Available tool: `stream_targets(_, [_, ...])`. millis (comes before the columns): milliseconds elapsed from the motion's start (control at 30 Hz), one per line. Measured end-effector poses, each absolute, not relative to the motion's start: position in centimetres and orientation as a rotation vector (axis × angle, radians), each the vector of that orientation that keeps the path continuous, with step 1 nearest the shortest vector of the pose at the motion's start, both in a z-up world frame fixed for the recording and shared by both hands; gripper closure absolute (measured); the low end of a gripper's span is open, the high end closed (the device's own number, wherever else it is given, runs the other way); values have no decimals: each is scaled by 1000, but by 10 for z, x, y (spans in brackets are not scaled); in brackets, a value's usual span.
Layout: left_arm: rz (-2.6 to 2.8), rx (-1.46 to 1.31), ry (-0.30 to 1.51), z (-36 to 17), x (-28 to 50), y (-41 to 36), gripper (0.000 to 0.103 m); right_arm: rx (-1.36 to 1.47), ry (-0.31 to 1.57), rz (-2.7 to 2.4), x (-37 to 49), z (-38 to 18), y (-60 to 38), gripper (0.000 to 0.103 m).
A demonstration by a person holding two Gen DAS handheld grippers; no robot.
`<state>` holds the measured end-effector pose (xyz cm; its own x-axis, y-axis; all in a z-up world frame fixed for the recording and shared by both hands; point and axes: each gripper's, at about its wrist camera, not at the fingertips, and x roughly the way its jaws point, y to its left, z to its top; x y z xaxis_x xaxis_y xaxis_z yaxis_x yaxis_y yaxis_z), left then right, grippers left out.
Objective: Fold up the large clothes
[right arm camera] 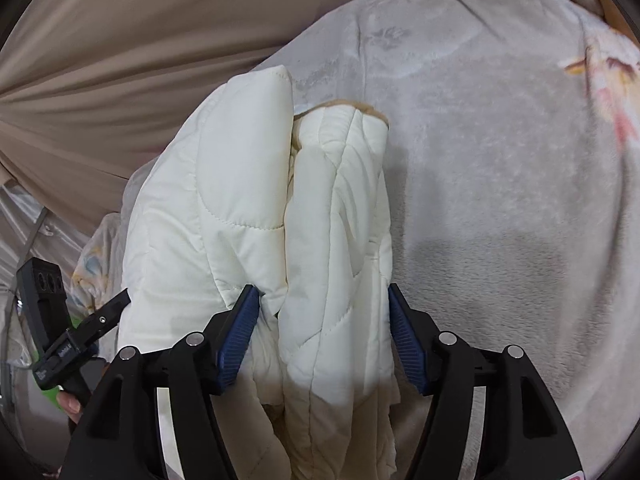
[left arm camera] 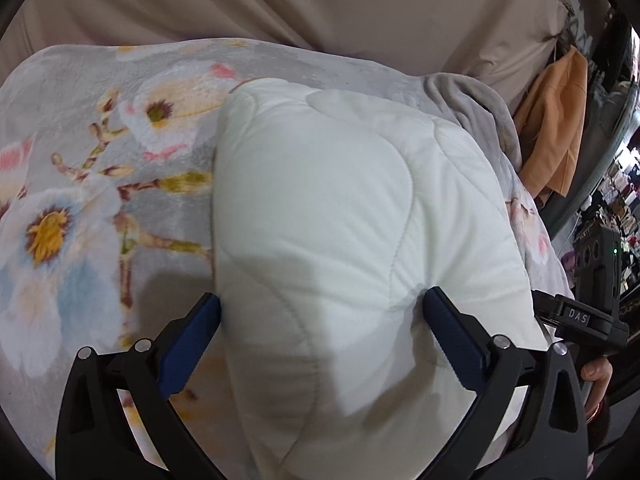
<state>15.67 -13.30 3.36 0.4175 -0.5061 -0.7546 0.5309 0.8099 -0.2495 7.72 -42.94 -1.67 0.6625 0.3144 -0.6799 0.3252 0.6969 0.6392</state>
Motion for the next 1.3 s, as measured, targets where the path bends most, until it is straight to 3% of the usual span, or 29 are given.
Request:
stream_targets(333, [-632,83,911,33,154,-147,5,848,887,58,91,-24,-428,38])
stream_targets(467, [-643,99,898,36,151,-149,6,822,886,64,94,-21,-426,45])
stream_targets(600, [-658,109,882,44,146,-149,18,775,867,55,92,-8,-418,63])
stream_targets(700, [-665,125,869,53,142,-148,34,731,847,24,87,3,-411,76])
stream_targets(833, [-695,132,821,75,132,-145,50,693,803,-22,78,20,-407,83])
stream_targets(1033, [-754,135,680,124,105,-137,52,649,684,-43,54,61,-397,85])
stream_targets(1300, [-819,117,384,213,54,-105,52,506,408,-77,12,161,-364,85])
